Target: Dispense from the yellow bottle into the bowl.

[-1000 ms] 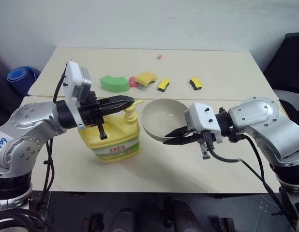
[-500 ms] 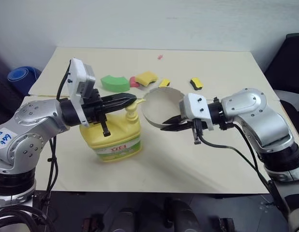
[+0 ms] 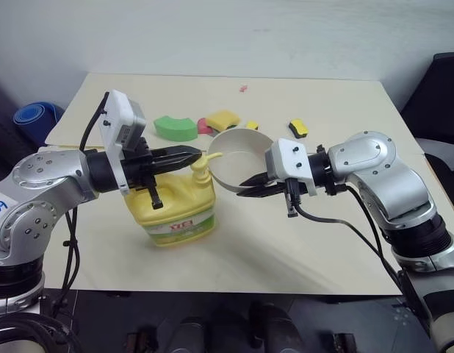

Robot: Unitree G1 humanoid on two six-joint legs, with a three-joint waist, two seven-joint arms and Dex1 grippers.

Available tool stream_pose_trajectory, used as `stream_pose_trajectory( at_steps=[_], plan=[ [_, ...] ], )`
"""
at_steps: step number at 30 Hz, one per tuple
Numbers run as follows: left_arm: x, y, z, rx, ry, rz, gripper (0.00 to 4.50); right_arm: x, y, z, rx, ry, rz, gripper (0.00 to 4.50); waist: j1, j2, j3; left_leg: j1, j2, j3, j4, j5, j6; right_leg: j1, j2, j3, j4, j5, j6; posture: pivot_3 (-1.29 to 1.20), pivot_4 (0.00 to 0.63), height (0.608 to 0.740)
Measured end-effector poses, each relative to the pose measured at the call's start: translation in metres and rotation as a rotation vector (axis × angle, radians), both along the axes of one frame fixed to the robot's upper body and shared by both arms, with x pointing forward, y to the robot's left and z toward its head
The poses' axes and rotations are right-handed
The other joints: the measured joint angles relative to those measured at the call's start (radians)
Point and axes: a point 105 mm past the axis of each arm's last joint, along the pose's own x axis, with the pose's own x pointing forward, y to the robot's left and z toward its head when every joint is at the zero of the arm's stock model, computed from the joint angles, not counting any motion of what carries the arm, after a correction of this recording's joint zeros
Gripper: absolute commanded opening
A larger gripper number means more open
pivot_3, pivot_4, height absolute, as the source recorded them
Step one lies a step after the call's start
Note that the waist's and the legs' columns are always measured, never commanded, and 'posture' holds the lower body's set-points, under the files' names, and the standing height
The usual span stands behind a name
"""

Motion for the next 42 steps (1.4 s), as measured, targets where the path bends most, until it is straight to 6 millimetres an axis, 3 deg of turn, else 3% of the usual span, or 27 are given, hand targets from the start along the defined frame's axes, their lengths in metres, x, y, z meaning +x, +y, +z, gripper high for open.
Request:
stream_pose_trajectory(
  at_steps=[24,31,35,39,42],
  plan=[
    [-0.002,-0.002,-0.007,0.122,0.001,0.007,0.02,0.001,0.005,0.000,0.024,0.008,-0.013,0.00,0.000,0.004,-0.003,0.003,0.000,0.000,-0.001,0.000,0.000,0.002,0.000,0.001,0.000,0.000,0.000,0.00,0.150,0.740],
    [0.000,-0.001,-0.002,-0.027,-0.013,-0.025,0.02,0.001,0.002,-0.001,0.042,0.002,-0.021,0.00,0.000,0.004,-0.003,0.001,0.000,0.000,-0.001,0.000,0.000,0.001,0.000,0.000,0.000,0.000,0.000,0.00,0.150,0.740],
    [-0.002,0.012,0.008,-0.122,-0.051,-0.058,0.02,0.001,-0.009,-0.004,0.063,-0.014,-0.038,0.00,0.001,0.002,0.000,-0.004,0.000,0.000,-0.001,0.000,0.000,-0.004,0.000,-0.001,-0.001,0.000,0.000,0.00,0.150,0.740],
    [-0.015,0.041,0.036,-0.233,-0.124,-0.075,0.02,0.013,-0.045,-0.013,0.041,-0.028,-0.141,0.00,0.000,0.002,0.000,-0.005,0.000,-0.001,-0.002,0.000,0.000,-0.003,0.000,-0.003,-0.005,0.000,0.000,0.00,0.150,0.740],
    [-0.030,0.059,0.022,-0.189,-0.047,-0.079,0.02,0.026,-0.071,-0.039,0.045,0.023,-0.224,0.00,-0.004,0.003,0.001,-0.003,0.000,0.000,-0.004,0.000,0.000,-0.001,0.000,-0.003,-0.007,0.000,0.000,0.00,0.150,0.740]
  ],
)
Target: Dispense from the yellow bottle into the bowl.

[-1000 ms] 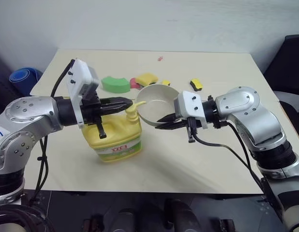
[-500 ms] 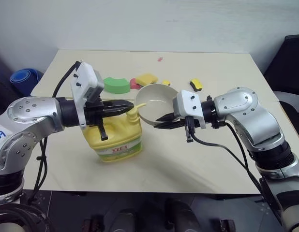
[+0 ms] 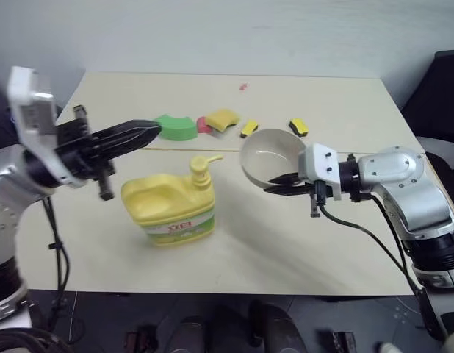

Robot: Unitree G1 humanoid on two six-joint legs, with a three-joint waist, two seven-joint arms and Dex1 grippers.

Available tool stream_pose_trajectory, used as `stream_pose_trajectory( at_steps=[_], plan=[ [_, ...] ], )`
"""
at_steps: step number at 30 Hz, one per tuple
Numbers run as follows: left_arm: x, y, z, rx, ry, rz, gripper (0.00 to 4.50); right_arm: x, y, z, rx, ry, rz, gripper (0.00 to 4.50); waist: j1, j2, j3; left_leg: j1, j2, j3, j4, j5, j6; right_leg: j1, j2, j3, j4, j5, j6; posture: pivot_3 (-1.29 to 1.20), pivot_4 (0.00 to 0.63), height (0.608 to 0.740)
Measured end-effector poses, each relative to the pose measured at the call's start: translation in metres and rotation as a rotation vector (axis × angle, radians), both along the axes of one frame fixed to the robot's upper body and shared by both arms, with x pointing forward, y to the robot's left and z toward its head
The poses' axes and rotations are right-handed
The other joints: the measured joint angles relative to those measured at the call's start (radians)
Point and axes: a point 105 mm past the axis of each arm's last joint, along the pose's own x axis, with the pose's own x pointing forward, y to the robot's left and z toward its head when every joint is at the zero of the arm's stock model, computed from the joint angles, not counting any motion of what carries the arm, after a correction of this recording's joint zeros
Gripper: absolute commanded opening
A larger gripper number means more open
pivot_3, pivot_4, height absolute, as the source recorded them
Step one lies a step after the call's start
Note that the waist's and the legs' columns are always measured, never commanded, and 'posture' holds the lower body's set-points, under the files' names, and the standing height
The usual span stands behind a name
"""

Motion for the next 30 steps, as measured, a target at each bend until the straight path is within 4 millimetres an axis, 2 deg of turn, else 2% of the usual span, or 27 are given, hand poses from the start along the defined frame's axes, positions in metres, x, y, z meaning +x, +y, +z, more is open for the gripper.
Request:
stream_pose_trajectory(
  at_steps=[3,8,9,11,14,17,19,21,22,24,26,27,30],
  plan=[
    [-0.006,0.020,-0.024,0.025,0.083,0.044,0.02,0.013,-0.027,-0.042,-0.023,0.064,-0.084,0.00,-0.002,0.001,0.002,0.000,0.000,0.000,0.001,0.000,0.000,0.000,0.001,0.000,0.001,0.000,0.000,0.00,0.150,0.740],
    [-0.017,0.064,-0.057,0.094,0.099,0.215,0.02,0.026,-0.047,-0.091,-0.037,0.089,-0.145,0.00,-0.022,0.005,0.006,0.001,0.001,0.002,0.001,0.000,-0.001,-0.001,0.000,0.002,0.001,0.000,-0.001,0.00,0.150,0.740],
    [-0.020,0.068,-0.065,0.122,0.111,0.234,0.00,0.026,-0.048,-0.097,-0.024,0.095,-0.149,0.29,-0.022,0.005,0.006,0.001,0.001,0.001,0.001,0.000,-0.001,-0.001,0.000,0.002,0.002,0.000,-0.001,0.00,0.150,0.740],
    [-0.023,0.075,-0.081,0.172,0.118,0.276,0.00,0.026,-0.046,-0.096,0.001,0.076,-0.136,0.84,-0.023,0.005,0.006,0.002,0.002,0.001,0.001,0.000,-0.001,0.000,0.000,0.003,0.001,0.000,-0.002,0.00,0.150,0.740],
    [-0.024,0.089,-0.096,0.215,0.072,0.370,0.64,0.023,-0.048,-0.095,0.042,0.065,-0.133,1.91,-0.021,0.006,0.006,0.001,0.002,0.000,0.001,0.000,-0.001,-0.001,0.000,0.002,0.001,0.000,-0.002,0.00,0.150,0.740],
    [-0.034,0.091,-0.114,0.244,0.109,0.378,1.60,0.012,-0.048,-0.082,0.153,0.021,-0.122,3.01,-0.019,0.006,0.006,0.001,0.002,-0.001,0.000,0.000,-0.001,0.000,-0.001,0.001,0.002,0.000,-0.002,0.00,0.150,0.740],
    [-0.042,0.091,-0.129,0.255,0.158,0.369,2.25,-0.003,-0.054,-0.074,0.241,0.026,-0.130,3.69,-0.016,0.007,0.007,0.000,0.002,-0.001,0.000,-0.001,0.000,0.000,-0.001,0.001,0.001,0.000,-0.002,0.00,0.150,0.740],
    [-0.050,0.089,-0.148,0.277,0.186,0.370,2.85,-0.032,-0.062,-0.065,0.327,0.042,-0.133,4.32,0.001,0.009,0.007,0.000,0.002,-0.002,-0.001,-0.003,0.000,0.001,-0.001,0.000,-0.001,0.000,-0.002,0.00,0.150,0.740],
    [-0.053,0.089,-0.157,0.293,0.204,0.374,3.17,-0.044,-0.066,-0.064,0.348,0.058,-0.142,4.50,0.006,0.009,0.007,0.000,0.003,-0.001,-0.001,-0.004,0.001,0.001,-0.001,0.000,-0.003,0.000,-0.002,0.00,0.150,0.740],
    [-0.054,0.091,-0.173,0.331,0.182,0.402,3.85,-0.066,-0.071,-0.062,0.366,0.092,-0.155,4.50,0.012,0.008,0.007,0.001,0.003,0.000,0.001,-0.005,0.002,0.002,-0.001,0.001,-0.004,0.000,-0.002,0.00,0.150,0.740],
    [-0.054,0.094,-0.180,0.382,0.132,0.426,4.43,-0.085,-0.071,-0.067,0.337,0.120,-0.142,4.50,0.016,0.005,0.005,0.003,0.003,0.000,0.002,-0.005,0.003,0.003,-0.001,0.001,-0.004,0.001,-0.002,0.00,0.150,0.740],
    [-0.054,0.096,-0.184,0.404,0.114,0.442,4.43,-0.094,-0.071,-0.073,0.316,0.132,-0.137,4.50,0.017,0.005,0.005,0.004,0.003,0.000,0.002,-0.006,0.004,0.004,-0.001,0.002,-0.004,0.001,-0.003,0.00,0.150,0.740],
    [-0.056,0.093,-0.194,0.421,0.101,0.455,4.43,-0.103,-0.071,-0.082,0.258,0.114,-0.125,4.50,0.014,0.005,0.005,0.006,0.003,0.004,0.001,-0.006,0.004,0.003,-0.001,0.006,-0.002,0.002,-0.003,0.00,0.150,0.740]
  ],
)
